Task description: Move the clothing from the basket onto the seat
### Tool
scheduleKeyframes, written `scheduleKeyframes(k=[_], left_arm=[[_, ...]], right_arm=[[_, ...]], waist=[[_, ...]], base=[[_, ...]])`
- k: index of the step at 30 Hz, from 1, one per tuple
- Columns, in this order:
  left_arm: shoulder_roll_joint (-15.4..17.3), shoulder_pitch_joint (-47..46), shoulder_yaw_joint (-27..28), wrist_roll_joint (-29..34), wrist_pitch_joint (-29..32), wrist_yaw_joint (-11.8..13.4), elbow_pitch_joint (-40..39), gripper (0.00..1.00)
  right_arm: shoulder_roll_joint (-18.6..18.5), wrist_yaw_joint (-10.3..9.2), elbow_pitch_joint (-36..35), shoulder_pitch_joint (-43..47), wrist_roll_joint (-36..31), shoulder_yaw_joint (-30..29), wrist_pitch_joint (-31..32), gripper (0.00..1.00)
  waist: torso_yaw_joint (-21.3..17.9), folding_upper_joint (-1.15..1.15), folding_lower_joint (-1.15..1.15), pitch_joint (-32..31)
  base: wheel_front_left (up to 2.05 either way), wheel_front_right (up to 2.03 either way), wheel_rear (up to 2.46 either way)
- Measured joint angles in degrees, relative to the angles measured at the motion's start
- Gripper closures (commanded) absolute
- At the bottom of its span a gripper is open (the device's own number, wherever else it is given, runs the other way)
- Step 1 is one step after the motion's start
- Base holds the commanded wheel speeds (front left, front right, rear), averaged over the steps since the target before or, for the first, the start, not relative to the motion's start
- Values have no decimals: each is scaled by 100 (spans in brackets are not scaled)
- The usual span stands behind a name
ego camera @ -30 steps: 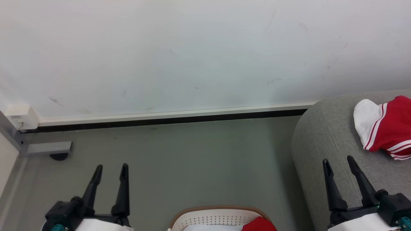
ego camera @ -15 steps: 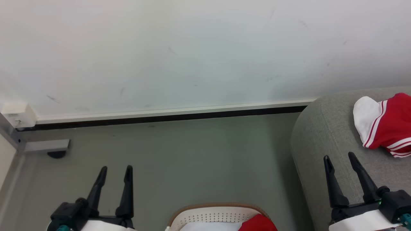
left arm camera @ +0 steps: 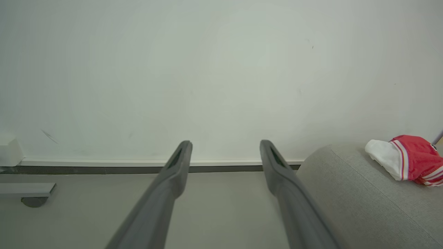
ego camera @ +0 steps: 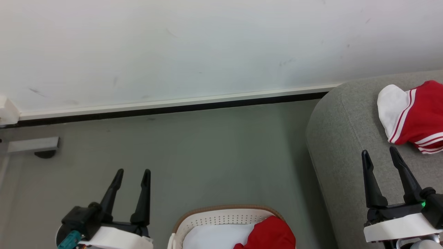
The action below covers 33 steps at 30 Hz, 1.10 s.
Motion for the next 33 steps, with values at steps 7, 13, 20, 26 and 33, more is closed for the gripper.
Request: scheduleKeyframes(k=[7,13,20,26,33], left_arm=[[-1,-231,-57,44,0,-76,131,0],[10,-463,-331,132,2,-189,413,0],[25,-838,-1004,243,221,-301,893,0],[53,-1331,-1663,274,375,-328,1372,0],[197,-1874,-2789,-87,656,-352,2046,0]], right_arm=[[46,0,-94,-125,-47,-96,0,0],[89,0,-191,-246,-85,-169,0,0],[143,0,-365,-393,-127,-365,0,0],[233,0,-561,-603,-180,-512,0,0],[330,0,-733,-872,-213,-589,0,0]], waist=[[-132,0,0,268],[-253,0,0,481],[-420,0,0,871],[-556,0,1,1334],[-729,0,0,1825]], base=[[0,0,0],[0,0,0],[0,0,0],[0,0,0],[0,0,0]])
